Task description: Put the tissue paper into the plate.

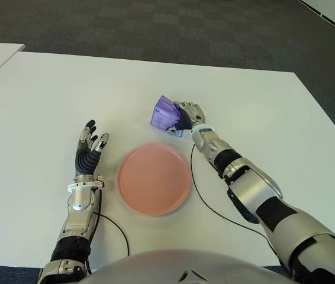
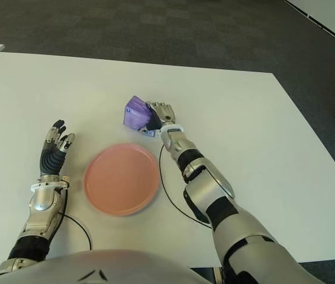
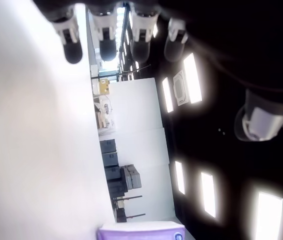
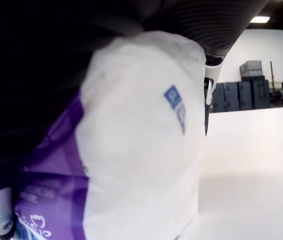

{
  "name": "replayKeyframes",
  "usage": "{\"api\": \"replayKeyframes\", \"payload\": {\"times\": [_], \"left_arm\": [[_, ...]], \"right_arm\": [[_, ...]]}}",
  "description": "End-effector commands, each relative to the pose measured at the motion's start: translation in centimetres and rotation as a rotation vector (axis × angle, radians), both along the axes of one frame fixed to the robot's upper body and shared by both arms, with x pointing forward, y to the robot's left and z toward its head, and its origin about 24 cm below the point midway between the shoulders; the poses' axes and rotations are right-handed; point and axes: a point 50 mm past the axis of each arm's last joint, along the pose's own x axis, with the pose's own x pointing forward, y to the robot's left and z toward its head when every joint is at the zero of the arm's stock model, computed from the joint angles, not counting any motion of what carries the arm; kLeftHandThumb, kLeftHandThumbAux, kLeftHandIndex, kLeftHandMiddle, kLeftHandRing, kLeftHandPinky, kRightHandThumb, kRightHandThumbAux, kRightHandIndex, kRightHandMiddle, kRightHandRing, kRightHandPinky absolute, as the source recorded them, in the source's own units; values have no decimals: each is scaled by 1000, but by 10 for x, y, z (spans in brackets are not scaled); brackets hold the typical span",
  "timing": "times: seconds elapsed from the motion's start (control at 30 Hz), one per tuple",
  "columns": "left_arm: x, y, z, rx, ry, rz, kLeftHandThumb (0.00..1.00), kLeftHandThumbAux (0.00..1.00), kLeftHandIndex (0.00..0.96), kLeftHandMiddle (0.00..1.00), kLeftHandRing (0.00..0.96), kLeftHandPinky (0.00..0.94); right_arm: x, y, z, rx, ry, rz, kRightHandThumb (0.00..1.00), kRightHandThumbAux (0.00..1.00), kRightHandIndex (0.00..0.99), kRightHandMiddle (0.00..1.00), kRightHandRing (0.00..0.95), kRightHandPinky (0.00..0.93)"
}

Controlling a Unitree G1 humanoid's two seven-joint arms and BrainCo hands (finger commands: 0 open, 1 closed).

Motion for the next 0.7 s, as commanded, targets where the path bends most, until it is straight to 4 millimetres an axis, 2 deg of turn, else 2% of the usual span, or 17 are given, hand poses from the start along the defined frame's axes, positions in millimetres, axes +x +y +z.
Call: {"api": "replayKeyframes", "payload": {"times": [0.03,0.2,0.23,0.33,0.47,0.5,0.57,0.63,0.7], "left_arm": [[-21,-6,-24,-18,127,-5,0,434,0,0,0,0],[-20,-6,-24,-15,129,-12,0,436,0,0,0,0],[-20,-5,-24,-13,130,-14,0,437,0,0,0,0],[-20,-5,-25,-11,134,-13,0,439,0,0,0,0],[-19,-4,-26,-14,142,-10,0,445,0,0,0,0],[-19,-4,-26,-15,143,-10,0,446,0,0,0,0],[-19,-4,-26,-14,145,-11,0,446,0,0,0,0],[-19,-4,-26,-14,144,-13,0,446,0,0,0,0],[-19,-4,-26,-16,143,-15,0,444,0,0,0,0]], "right_arm": [[-31,-7,-47,34,154,-23,959,650,431,518,477,319],[-31,-8,-46,83,137,-41,960,651,418,521,485,329],[-31,-8,-45,91,134,-45,974,656,413,520,489,366],[-31,-9,-45,122,132,-58,989,660,415,534,522,401],[-31,-9,-44,164,132,-67,997,664,392,510,509,452],[-31,-9,-44,170,133,-68,983,661,391,511,515,582],[-31,-9,-44,178,133,-70,970,658,390,511,521,700],[-31,-8,-44,184,131,-71,962,657,389,510,526,775],[-32,-8,-44,188,129,-71,959,657,388,509,528,801]]}}
